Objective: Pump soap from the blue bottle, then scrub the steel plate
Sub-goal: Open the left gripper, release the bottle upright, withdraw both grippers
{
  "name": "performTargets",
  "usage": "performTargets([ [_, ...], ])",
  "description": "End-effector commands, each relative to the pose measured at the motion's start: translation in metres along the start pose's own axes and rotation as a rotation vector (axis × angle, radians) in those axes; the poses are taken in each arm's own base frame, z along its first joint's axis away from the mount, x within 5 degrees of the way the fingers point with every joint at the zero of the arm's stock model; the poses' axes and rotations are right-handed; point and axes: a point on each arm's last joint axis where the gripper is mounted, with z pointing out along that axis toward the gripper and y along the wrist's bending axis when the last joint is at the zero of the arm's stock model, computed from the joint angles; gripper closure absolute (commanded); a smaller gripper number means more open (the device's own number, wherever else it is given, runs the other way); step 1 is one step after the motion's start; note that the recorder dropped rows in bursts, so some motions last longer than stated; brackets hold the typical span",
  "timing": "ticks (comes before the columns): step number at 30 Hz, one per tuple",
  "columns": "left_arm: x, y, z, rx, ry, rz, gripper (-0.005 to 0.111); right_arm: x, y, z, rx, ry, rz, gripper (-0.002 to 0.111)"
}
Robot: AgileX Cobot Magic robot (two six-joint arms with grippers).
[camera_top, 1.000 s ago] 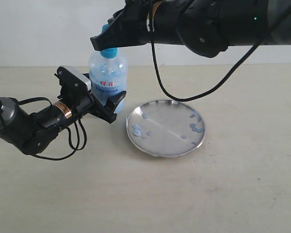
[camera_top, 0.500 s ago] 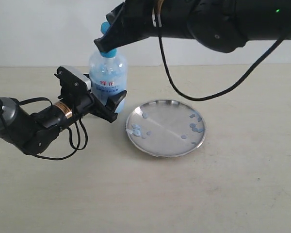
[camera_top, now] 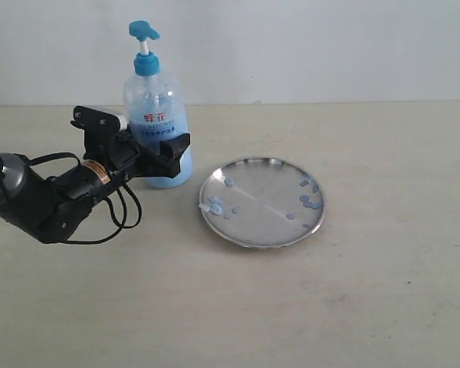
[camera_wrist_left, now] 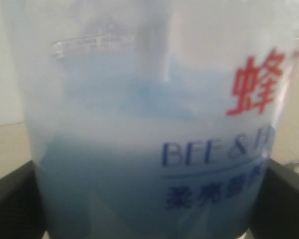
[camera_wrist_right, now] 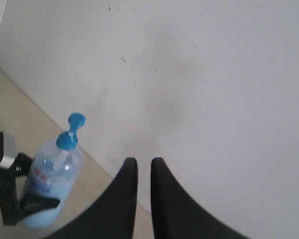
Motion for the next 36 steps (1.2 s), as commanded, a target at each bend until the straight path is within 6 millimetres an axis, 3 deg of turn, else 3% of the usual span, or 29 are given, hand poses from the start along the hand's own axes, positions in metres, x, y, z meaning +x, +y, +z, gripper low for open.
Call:
performTargets([
  [1,0.009,-0.002,-0.001,0.004,0.094,-0.077,0.102,0.026,0.003,-0.042,0.027,0.068,0.052,0.109],
  [3,0.009,-0.002,-0.001,0.004,0.096,-0.077,0.102,0.031,0.004,-0.049,0.032,0.067,0.066,0.109],
  [6,0.008,-0.002,-0.001,0.008,0.082,-0.052,0.089,0.037,0.006,-0.051,0.032,0.087,0.069,0.109],
  [8,0.008,-0.002,-0.001,0.009,0.08,-0.046,0.073,0.04,0.006,-0.05,0.037,0.121,0.078,0.109],
  [14,0.007,-0.001,-0.001,-0.005,0.077,-0.054,0.0,0.053,0.01,-0.046,0.033,0.194,0.096,0.109],
  [22,0.002,-0.001,0.0,-0.001,0.066,-0.05,-0.003,0.056,0.01,-0.047,0.042,0.222,0.102,0.109],
  [30,-0.062,-0.005,-0.008,-0.009,-0.015,0.037,-0.003,0.06,0.008,-0.048,0.061,0.269,0.074,0.109],
  [36,-0.1,-0.007,-0.03,-0.069,0.152,0.121,-0.003,0.06,0.008,-0.048,0.062,0.267,0.072,0.109],
])
